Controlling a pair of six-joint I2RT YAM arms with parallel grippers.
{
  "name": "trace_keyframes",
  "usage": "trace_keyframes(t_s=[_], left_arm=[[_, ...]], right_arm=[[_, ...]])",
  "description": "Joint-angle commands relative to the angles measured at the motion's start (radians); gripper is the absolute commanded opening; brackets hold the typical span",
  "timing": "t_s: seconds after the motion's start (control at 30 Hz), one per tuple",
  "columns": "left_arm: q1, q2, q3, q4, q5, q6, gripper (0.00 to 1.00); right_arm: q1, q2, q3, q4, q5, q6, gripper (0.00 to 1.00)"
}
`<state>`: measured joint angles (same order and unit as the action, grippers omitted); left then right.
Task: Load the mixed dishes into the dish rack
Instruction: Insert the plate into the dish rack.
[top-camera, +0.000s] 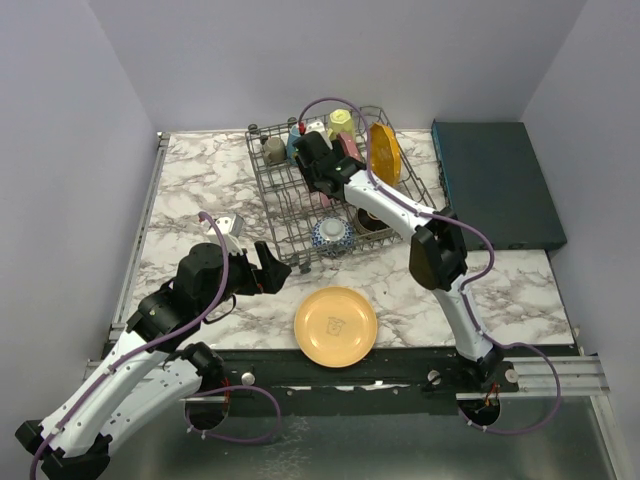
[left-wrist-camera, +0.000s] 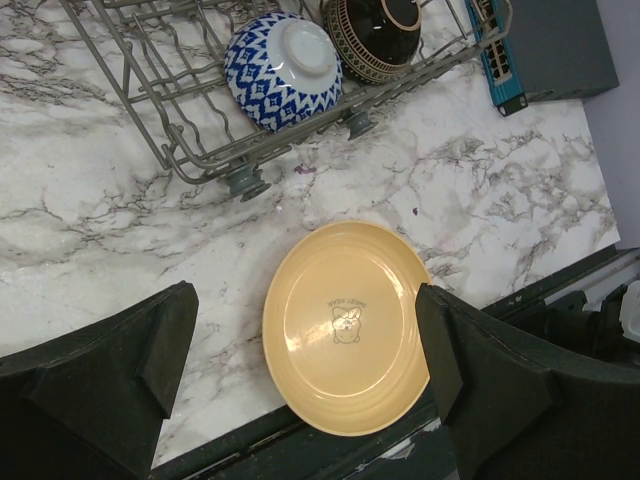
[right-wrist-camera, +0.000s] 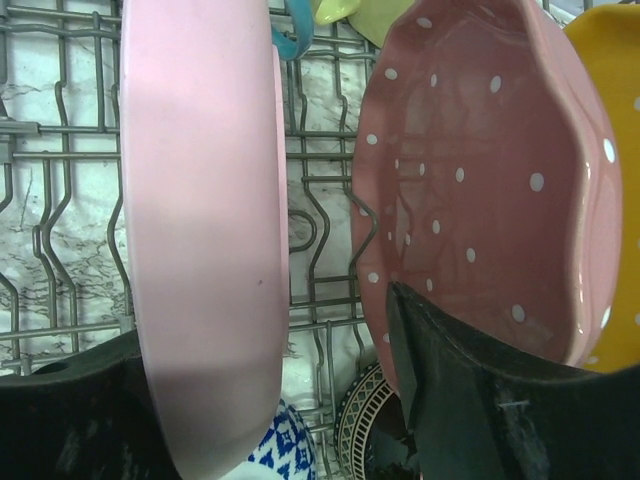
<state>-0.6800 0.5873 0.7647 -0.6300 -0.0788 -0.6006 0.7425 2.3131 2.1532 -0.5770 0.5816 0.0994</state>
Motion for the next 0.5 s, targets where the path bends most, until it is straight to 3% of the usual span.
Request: trace_keyframes(t_s=[0.0, 0.47], left_arm=[[0.006, 0.004, -0.002, 0.017, 0.011, 0.015, 0.99], [0.006, 0.011, -0.003, 0.015, 0.008, 0.012, 0.99]], right_arm=[[0.001, -0.071, -0.020, 0.025, 0.000, 0.020, 0.71], [-0.010, -0.126, -0.052, 0.048, 0.028, 0.030, 0.73]])
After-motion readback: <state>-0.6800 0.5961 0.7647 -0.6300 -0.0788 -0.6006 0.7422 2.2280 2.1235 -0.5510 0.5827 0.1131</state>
